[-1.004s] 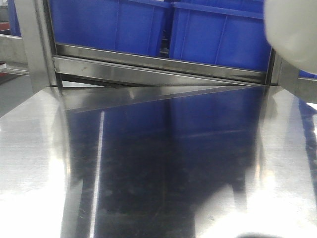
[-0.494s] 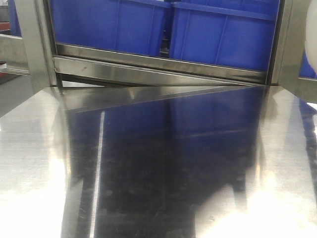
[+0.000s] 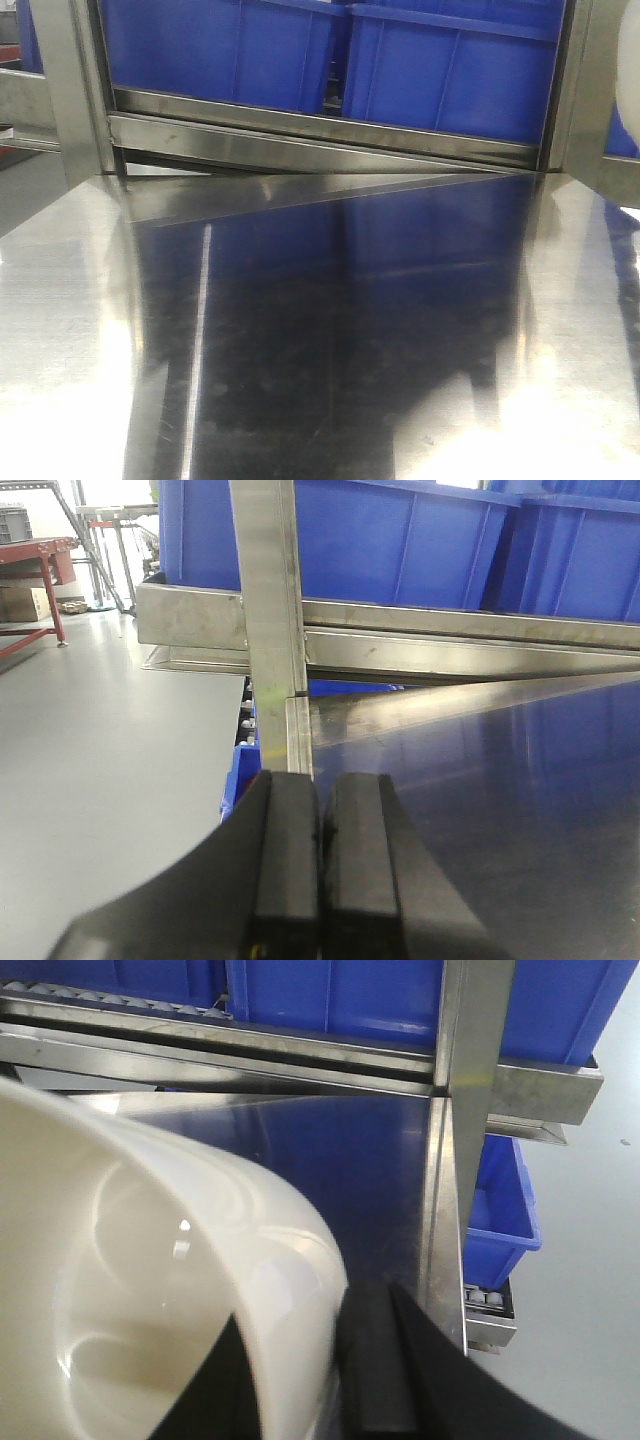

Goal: Move white bin to right shelf second layer
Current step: 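Hold the bin in the right gripper and back away from the table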

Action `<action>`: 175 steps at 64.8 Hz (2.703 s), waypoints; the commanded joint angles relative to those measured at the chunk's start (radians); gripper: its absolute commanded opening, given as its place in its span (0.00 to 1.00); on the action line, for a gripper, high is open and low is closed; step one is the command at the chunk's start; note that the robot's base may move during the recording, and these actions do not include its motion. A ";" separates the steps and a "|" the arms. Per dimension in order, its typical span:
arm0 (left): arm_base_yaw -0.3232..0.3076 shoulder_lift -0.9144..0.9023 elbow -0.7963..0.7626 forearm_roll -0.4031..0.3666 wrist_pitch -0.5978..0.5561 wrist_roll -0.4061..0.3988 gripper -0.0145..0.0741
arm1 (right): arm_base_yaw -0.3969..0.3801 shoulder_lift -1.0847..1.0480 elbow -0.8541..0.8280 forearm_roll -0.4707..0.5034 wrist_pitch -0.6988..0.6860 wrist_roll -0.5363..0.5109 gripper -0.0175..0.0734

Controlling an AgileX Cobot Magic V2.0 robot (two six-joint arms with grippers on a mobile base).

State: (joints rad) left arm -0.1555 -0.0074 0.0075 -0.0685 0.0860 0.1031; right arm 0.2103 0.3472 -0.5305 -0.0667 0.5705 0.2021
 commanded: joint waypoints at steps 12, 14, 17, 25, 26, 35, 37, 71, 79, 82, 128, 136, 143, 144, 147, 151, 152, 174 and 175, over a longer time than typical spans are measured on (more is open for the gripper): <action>-0.004 -0.014 0.037 -0.005 -0.086 -0.004 0.26 | -0.004 0.005 -0.030 -0.002 -0.110 -0.001 0.25; -0.004 -0.014 0.037 -0.005 -0.086 -0.004 0.26 | -0.004 0.005 -0.030 -0.002 -0.110 -0.001 0.25; -0.004 -0.014 0.037 -0.005 -0.086 -0.004 0.26 | -0.004 0.005 -0.030 -0.002 -0.110 -0.001 0.25; -0.004 -0.014 0.037 -0.005 -0.086 -0.004 0.26 | -0.004 0.005 -0.030 -0.002 -0.110 -0.001 0.25; -0.004 -0.014 0.037 -0.005 -0.086 -0.004 0.26 | -0.004 0.005 -0.030 -0.002 -0.110 -0.001 0.25; -0.004 -0.014 0.037 -0.005 -0.086 -0.004 0.26 | -0.004 0.005 -0.030 -0.002 -0.110 -0.001 0.25; -0.004 -0.014 0.037 -0.005 -0.086 -0.004 0.26 | -0.004 0.005 -0.030 -0.002 -0.110 -0.001 0.25; -0.004 -0.014 0.037 -0.005 -0.086 -0.004 0.26 | -0.004 0.005 -0.030 -0.002 -0.110 -0.001 0.25; -0.004 -0.014 0.037 -0.005 -0.086 -0.004 0.26 | -0.004 0.005 -0.030 -0.002 -0.110 -0.001 0.25; -0.004 -0.014 0.037 -0.005 -0.086 -0.004 0.26 | -0.004 0.005 -0.030 -0.002 -0.110 -0.001 0.25; -0.004 -0.014 0.037 -0.005 -0.086 -0.004 0.26 | -0.004 0.013 -0.030 -0.002 -0.105 -0.001 0.25; -0.004 -0.014 0.037 -0.005 -0.086 -0.004 0.26 | -0.004 0.013 -0.030 -0.002 -0.105 -0.001 0.25; -0.004 -0.014 0.037 -0.005 -0.086 -0.004 0.26 | -0.004 0.013 -0.030 -0.002 -0.105 -0.001 0.25; -0.004 -0.014 0.037 -0.005 -0.086 -0.004 0.26 | -0.004 0.013 -0.030 -0.002 -0.105 -0.001 0.25; -0.004 -0.014 0.037 -0.005 -0.086 -0.004 0.26 | -0.004 0.013 -0.030 -0.002 -0.105 -0.001 0.25; -0.004 -0.014 0.037 -0.005 -0.086 -0.004 0.26 | -0.004 0.013 -0.030 -0.002 -0.104 -0.001 0.25; -0.004 -0.014 0.037 -0.005 -0.086 -0.004 0.26 | -0.004 0.013 -0.030 -0.002 -0.104 -0.001 0.25; -0.004 -0.014 0.037 -0.005 -0.086 -0.004 0.26 | -0.004 0.013 -0.030 -0.002 -0.102 -0.001 0.25; -0.004 -0.014 0.037 -0.005 -0.086 -0.004 0.26 | -0.004 0.013 -0.030 -0.002 -0.102 -0.001 0.25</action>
State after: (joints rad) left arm -0.1555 -0.0074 0.0075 -0.0685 0.0847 0.1031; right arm 0.2103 0.3469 -0.5288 -0.0632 0.5689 0.2021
